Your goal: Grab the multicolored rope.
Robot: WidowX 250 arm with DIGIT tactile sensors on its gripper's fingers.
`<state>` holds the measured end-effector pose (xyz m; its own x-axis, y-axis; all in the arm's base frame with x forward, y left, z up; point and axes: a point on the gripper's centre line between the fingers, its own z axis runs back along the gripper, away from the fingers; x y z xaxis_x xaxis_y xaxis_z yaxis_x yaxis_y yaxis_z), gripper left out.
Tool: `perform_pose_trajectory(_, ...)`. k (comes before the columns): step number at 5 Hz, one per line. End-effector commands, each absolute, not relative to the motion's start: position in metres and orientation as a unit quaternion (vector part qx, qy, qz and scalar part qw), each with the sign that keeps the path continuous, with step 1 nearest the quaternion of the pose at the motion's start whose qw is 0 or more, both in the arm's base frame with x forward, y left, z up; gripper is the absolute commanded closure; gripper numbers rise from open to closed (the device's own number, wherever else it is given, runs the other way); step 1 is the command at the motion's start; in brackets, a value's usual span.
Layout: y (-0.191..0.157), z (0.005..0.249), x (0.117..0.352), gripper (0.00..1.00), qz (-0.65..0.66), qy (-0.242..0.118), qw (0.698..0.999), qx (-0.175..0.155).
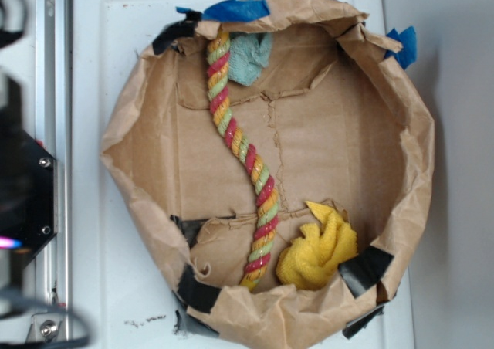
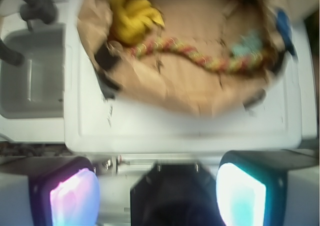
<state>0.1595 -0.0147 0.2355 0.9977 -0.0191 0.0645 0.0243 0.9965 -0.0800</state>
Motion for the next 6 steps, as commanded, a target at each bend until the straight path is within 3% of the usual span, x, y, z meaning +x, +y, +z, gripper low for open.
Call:
perform_pose_trajectory(1,-0.008,0.227,0.243,0.00,-0.128,-0.040,0.989,-0.057)
perform_pose_trajectory(2,-0.018,0.197,0.263,0.00,-0.251,-0.036,0.966,-0.057)
perform_pose_trajectory(3,-0.018,0.174,0.249,0.00,-0.344,-0.076,0.933,-0.067)
perform_pose_trajectory(4,-0.003,0.153,0.229,0.00,-0.371,-0.102,0.920,-0.071)
perform_pose_trajectory(5,0.021,0.132,0.230,0.00,-0.364,-0.092,0.924,-0.071)
perform_pose_trajectory(6,0.039,0.134,0.261,0.00,-0.312,-0.082,0.945,-0.048)
